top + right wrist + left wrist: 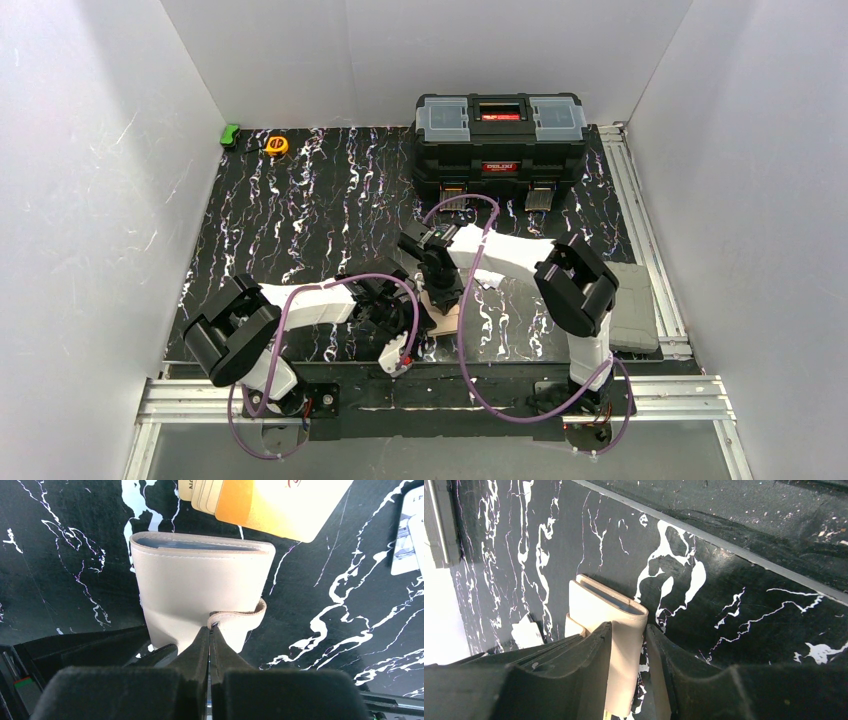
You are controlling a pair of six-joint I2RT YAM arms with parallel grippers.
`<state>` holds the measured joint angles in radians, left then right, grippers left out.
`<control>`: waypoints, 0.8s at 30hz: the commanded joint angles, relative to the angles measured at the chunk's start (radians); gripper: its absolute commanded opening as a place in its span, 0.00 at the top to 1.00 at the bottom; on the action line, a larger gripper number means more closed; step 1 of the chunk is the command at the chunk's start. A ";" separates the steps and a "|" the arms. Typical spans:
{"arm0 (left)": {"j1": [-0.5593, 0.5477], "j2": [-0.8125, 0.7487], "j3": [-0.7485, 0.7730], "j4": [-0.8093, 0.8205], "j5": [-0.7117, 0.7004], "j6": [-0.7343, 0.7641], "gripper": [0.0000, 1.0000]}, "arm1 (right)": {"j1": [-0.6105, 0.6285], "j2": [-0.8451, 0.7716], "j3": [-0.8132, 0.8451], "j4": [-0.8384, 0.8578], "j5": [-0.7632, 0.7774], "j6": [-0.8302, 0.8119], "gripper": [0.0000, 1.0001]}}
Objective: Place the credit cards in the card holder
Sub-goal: Close the card holder at the center of the board.
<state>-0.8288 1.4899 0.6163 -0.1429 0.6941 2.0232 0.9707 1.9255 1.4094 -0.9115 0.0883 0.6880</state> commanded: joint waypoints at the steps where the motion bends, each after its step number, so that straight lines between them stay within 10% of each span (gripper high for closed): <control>1: -0.009 0.051 -0.040 -0.182 -0.095 -0.027 0.68 | 0.003 0.032 0.027 0.016 -0.027 -0.017 0.99; 24: -0.022 0.048 -0.027 -0.215 -0.070 0.017 0.67 | -0.044 0.203 0.127 0.009 -0.130 -0.142 0.99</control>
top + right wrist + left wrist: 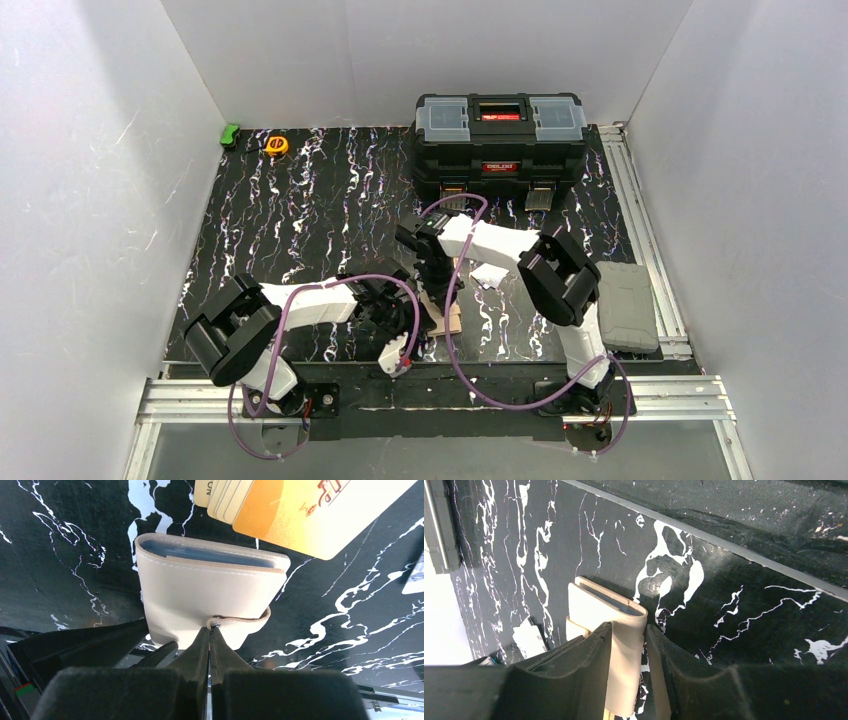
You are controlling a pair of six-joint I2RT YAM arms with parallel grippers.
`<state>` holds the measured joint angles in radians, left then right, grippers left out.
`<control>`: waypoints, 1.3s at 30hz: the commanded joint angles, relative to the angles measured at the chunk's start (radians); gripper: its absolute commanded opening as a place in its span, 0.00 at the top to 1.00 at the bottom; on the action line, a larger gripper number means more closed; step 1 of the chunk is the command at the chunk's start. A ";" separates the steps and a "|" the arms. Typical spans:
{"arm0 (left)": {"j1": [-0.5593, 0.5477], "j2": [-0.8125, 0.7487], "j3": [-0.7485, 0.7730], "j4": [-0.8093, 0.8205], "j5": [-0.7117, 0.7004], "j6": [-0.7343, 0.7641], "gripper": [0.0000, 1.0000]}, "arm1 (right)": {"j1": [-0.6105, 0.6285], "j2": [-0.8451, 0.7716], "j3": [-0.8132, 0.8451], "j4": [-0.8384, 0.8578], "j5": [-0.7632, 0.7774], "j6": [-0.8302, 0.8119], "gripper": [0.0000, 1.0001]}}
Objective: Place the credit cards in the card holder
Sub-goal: Close the card holder at the center of the board.
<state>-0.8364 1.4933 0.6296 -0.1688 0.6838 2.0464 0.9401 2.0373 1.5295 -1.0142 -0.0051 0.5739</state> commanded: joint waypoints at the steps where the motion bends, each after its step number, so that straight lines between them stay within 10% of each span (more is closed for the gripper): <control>1: -0.017 0.043 -0.042 -0.189 -0.060 -0.003 0.67 | -0.016 0.101 0.014 0.114 -0.040 -0.034 0.99; 22: 0.039 -0.317 -0.059 -0.398 -0.176 -0.187 0.39 | 0.010 0.269 0.067 0.121 0.070 0.009 0.99; 34: 0.128 -0.441 0.211 -0.628 -0.280 -0.624 0.07 | 0.037 0.302 0.010 0.161 0.211 0.075 0.99; 39: 0.248 -0.386 0.402 -0.787 -0.269 -0.817 0.02 | 0.058 0.279 -0.011 0.185 0.259 0.107 0.74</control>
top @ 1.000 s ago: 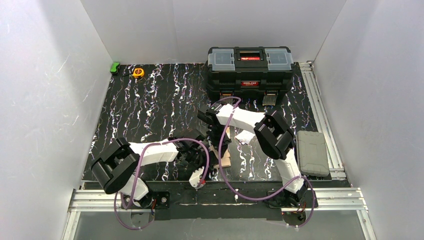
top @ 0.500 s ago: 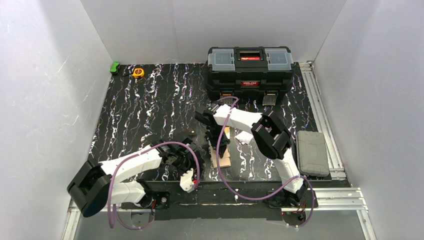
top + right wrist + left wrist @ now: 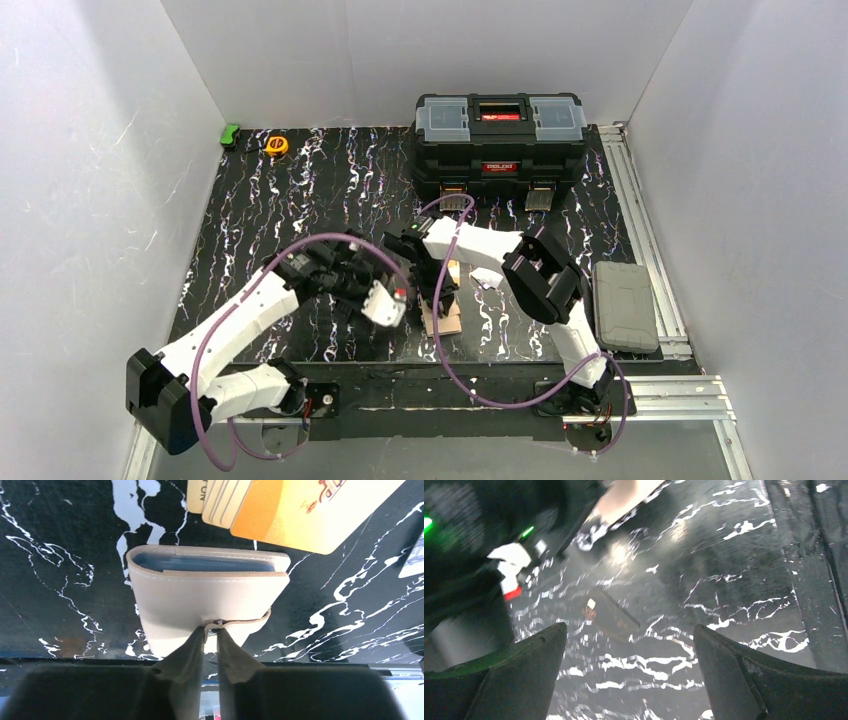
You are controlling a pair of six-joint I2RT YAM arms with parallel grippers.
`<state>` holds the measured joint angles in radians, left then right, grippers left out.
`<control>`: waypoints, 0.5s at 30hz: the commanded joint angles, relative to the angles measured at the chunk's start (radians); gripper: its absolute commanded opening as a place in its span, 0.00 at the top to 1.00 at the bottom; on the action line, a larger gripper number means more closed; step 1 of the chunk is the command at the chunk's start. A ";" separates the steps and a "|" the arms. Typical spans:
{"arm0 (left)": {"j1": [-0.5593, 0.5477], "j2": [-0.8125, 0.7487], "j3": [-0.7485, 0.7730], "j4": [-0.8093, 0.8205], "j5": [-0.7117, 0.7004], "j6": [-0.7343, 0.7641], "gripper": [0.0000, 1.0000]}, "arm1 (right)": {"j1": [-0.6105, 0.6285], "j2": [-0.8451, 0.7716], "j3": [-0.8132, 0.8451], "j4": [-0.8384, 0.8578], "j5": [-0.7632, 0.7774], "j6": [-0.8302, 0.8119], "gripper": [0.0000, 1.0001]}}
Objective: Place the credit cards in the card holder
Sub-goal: Close the card holder at the center of the board, then reset both arms
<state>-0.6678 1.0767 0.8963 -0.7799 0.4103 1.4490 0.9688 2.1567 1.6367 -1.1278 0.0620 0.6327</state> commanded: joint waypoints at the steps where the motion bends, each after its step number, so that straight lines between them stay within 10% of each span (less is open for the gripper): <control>1: 0.109 0.045 0.172 -0.218 0.023 -0.254 0.02 | 0.034 0.153 -0.117 0.299 0.202 0.047 0.68; 9: 0.300 -0.005 0.234 -0.230 0.096 -0.532 0.02 | 0.051 0.040 -0.125 0.304 0.230 0.039 0.43; 15: 0.372 -0.020 0.218 -0.157 0.028 -0.634 0.02 | 0.058 -0.103 -0.116 0.297 0.208 0.018 0.41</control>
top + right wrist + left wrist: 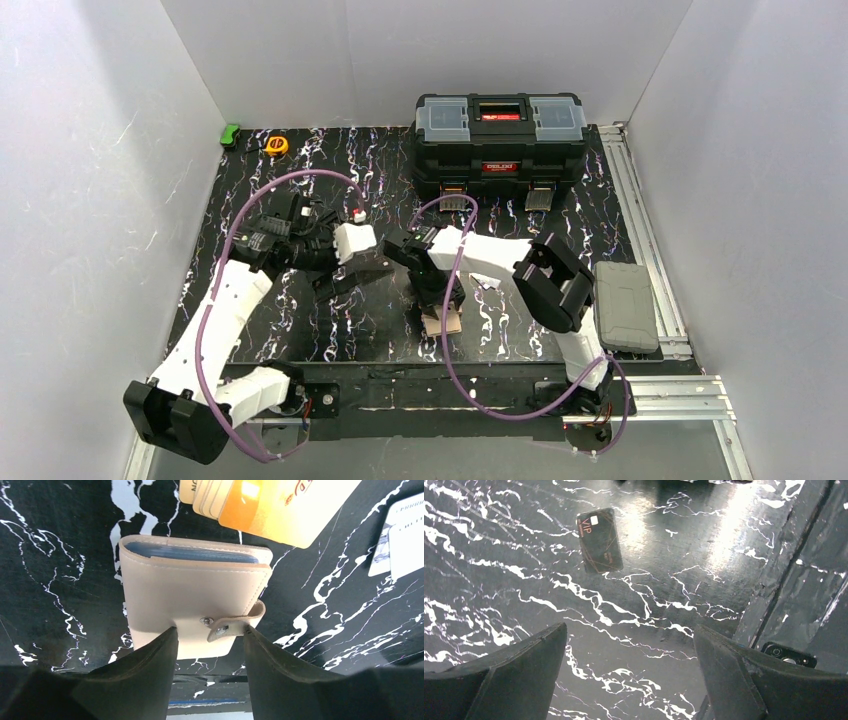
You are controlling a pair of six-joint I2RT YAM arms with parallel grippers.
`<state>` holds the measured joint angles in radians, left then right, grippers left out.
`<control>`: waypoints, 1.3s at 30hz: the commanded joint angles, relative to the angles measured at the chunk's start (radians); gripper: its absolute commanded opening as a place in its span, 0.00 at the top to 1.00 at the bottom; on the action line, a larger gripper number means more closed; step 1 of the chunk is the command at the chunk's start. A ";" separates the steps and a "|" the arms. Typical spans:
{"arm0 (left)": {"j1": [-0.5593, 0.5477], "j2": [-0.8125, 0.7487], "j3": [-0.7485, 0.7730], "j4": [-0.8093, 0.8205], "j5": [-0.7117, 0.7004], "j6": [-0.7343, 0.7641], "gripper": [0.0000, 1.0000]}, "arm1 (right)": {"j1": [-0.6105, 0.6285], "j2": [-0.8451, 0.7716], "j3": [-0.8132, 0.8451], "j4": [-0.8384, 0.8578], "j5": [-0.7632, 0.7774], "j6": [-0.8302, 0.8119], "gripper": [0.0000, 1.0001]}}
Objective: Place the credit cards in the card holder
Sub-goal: Reset both arms
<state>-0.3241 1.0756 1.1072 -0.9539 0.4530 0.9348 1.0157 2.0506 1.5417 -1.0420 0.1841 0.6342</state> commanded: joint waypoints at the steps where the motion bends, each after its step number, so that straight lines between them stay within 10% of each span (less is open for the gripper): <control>1: 0.035 -0.019 0.004 0.028 -0.027 -0.128 0.02 | 0.018 -0.014 -0.007 0.202 0.089 0.009 0.40; 5: 0.065 -0.029 -0.006 0.085 -0.024 -0.194 0.02 | 0.037 -0.101 0.088 0.129 0.130 -0.012 0.32; 9: 0.081 -0.027 -0.031 0.190 -0.065 -0.316 0.02 | 0.034 -0.265 0.086 0.169 0.162 -0.056 0.02; 20: 0.198 0.105 -0.015 0.348 -0.087 -0.548 0.02 | -0.249 -0.530 0.078 0.124 0.218 -0.111 0.02; 25: 0.206 0.128 -0.081 0.436 -0.092 -0.582 0.15 | -0.456 -0.724 -0.293 0.368 0.334 -0.142 0.02; 31: 0.239 0.151 -0.178 0.588 -0.136 -0.664 0.02 | -0.563 -0.817 -0.581 0.686 0.666 -0.274 0.02; 39: 0.321 0.216 -0.390 1.010 -0.141 -0.729 0.02 | -0.794 -0.777 -0.784 1.043 0.630 -0.342 0.02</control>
<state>-0.0364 1.2411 0.7856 -0.2054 0.3096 0.2646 0.2905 1.2648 0.8455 -0.2890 0.7769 0.3565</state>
